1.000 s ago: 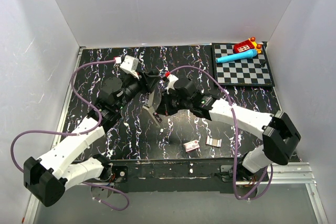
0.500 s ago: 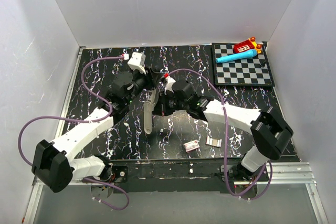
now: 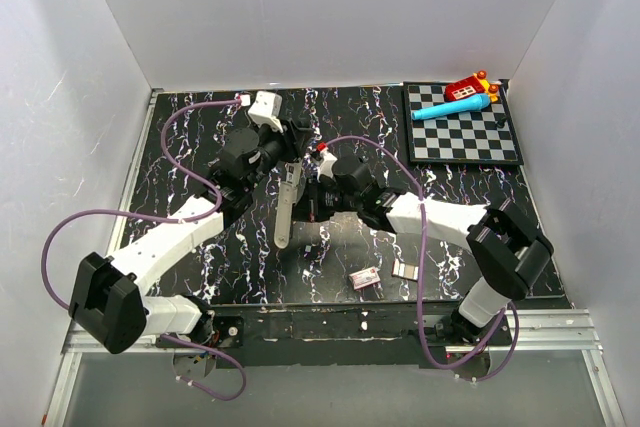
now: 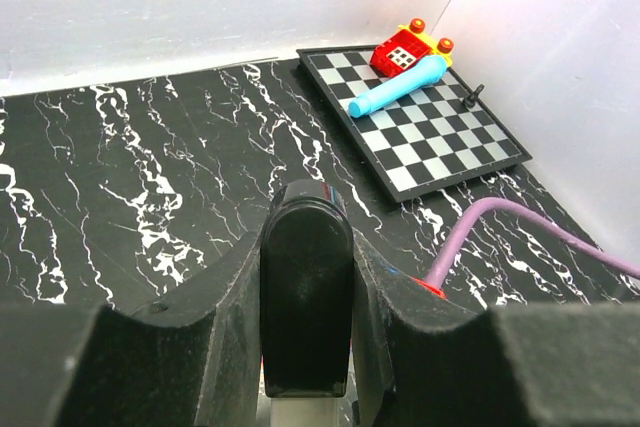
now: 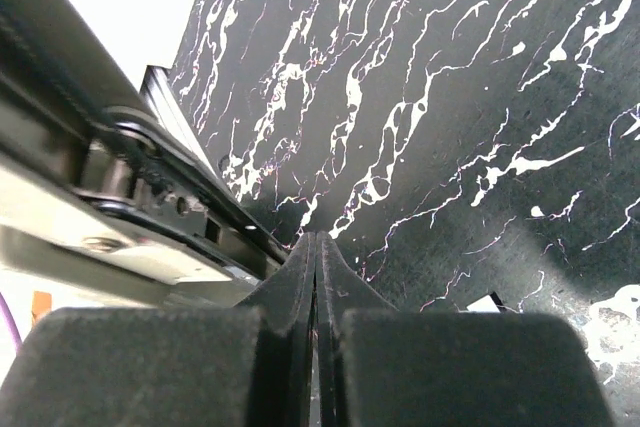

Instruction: Unload the staples from the stapler

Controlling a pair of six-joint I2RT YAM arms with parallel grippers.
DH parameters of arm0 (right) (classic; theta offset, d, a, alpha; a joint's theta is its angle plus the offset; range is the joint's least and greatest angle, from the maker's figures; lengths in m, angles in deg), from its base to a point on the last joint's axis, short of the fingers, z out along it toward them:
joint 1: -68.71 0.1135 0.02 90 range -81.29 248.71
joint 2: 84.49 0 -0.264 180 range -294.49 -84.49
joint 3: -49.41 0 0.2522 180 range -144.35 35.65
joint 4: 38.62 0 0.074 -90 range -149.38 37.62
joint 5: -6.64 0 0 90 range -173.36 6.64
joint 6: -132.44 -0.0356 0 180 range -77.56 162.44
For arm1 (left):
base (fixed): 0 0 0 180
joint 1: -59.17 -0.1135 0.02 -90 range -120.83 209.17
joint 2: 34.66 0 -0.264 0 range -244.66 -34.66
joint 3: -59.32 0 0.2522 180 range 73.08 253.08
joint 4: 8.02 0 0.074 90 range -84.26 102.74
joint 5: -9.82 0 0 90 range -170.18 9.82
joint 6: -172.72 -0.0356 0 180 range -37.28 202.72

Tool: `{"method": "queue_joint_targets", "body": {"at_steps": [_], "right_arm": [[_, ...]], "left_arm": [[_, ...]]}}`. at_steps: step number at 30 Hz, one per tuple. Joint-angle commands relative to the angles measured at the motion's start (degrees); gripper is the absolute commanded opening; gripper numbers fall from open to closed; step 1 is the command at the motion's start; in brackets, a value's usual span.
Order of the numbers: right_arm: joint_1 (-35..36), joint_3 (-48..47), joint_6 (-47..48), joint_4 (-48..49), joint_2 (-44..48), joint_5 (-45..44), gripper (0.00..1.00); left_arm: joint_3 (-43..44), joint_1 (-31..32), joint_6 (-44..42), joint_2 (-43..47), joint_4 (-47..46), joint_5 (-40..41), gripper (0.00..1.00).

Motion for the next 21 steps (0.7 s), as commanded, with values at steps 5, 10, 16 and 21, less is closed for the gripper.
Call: {"method": "queue_joint_targets", "body": {"at_steps": [5, 10, 16, 21], "right_arm": [[-1.1, 1.41, -0.48, 3.76, 3.56, 1.89, 0.01], [-1.72, 1.67, 2.77, -0.89, 6.46, -0.83, 0.01], [-2.95, 3.08, 5.05, -5.28, 11.82, -4.08, 0.01], [-3.04, 3.52, 8.31, -11.25, 16.56, -8.12, 0.01]], "left_arm": [[5.52, -0.03, 0.06, 5.07, 0.87, -0.79, 0.0], [6.4, -0.03, -0.82, 8.76, 4.65, -2.01, 0.0], [7.9, -0.03, -1.87, 13.15, 8.61, -2.98, 0.0], [8.07, -0.03, -2.66, 16.5, 10.28, -2.98, 0.0]]}}
